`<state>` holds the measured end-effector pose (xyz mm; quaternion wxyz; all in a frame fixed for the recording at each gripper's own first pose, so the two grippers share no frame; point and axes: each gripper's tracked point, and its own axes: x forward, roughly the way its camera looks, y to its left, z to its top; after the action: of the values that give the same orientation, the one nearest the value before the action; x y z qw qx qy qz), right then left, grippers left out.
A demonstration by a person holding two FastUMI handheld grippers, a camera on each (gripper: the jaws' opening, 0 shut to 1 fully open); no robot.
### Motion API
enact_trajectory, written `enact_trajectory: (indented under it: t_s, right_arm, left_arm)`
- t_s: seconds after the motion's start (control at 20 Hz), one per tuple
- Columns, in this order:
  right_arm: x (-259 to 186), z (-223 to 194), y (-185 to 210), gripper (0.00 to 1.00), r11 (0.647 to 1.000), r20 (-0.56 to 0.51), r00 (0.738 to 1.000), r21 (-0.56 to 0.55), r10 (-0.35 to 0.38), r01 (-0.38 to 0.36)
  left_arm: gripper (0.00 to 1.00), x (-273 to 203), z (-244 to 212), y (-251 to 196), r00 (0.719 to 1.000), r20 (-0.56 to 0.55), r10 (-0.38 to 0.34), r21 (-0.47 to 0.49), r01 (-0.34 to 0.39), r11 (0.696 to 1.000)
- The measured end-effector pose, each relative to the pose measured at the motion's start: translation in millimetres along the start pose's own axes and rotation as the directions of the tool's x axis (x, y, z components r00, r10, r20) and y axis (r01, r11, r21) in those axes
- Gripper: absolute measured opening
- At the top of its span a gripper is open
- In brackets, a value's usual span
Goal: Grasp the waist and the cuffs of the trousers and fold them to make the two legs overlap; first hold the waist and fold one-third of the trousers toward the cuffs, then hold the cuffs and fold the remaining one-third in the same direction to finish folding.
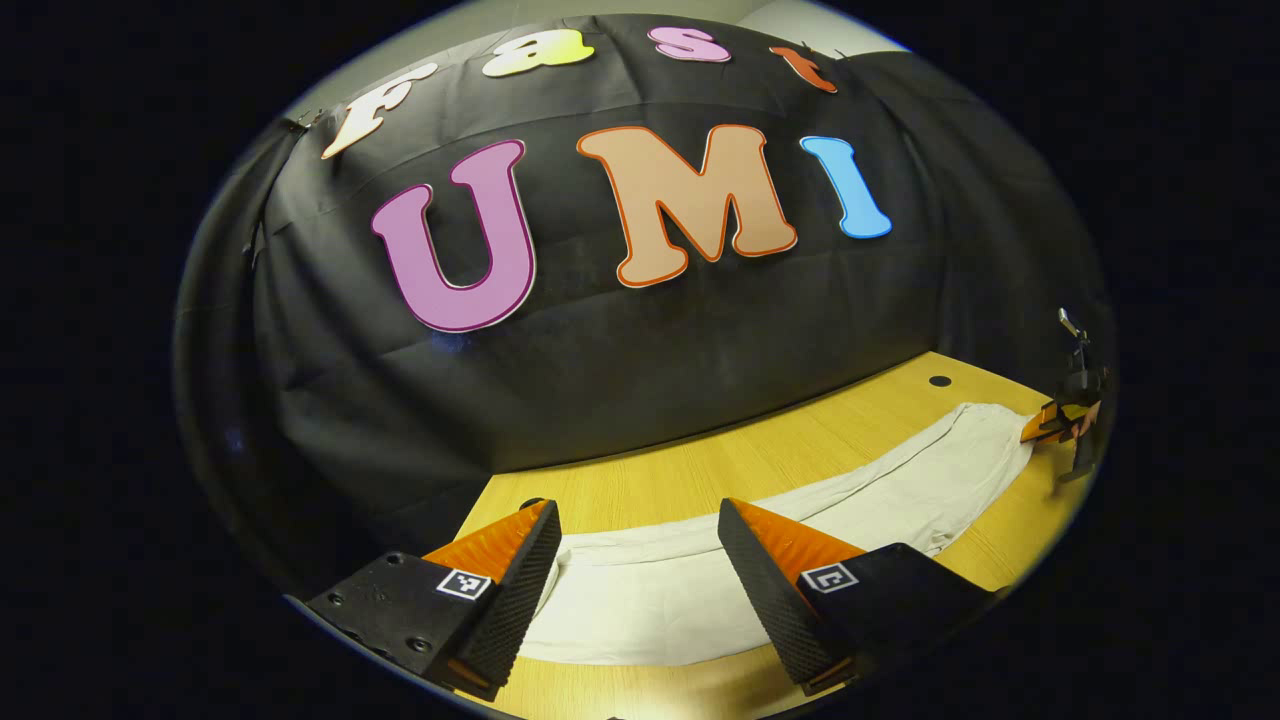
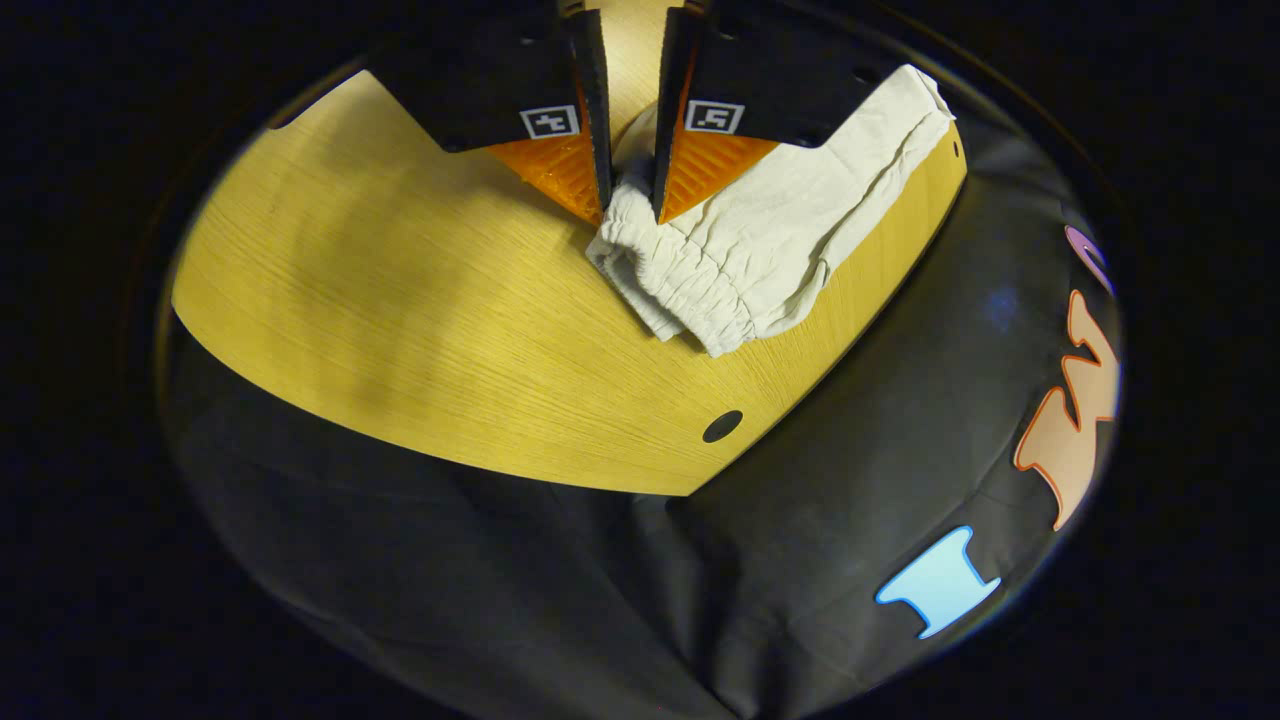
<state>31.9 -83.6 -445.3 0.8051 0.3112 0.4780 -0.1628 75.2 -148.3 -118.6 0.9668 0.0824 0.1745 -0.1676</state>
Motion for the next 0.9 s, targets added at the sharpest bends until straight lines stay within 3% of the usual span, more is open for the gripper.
enact_trajectory:
  t_s: [0.4, 0.9]
  right_arm:
    - [-14, 16, -6, 0.16, 1.000, 0.019, 1.000, 0.022, 0.000, 0.000]
    - [-50, 41, 54, 0.16, 0.981, 0.109, 0.975, -0.037, 0.195, -0.192]
  left_arm:
    - [0.96, -3, 0, -18, 1.000, -0.013, 0.027, -0.041, -0.027, 0.999]
    - [0.96, -8, -2, 0, 0.999, -0.002, 0.046, -0.088, -0.046, 0.995]
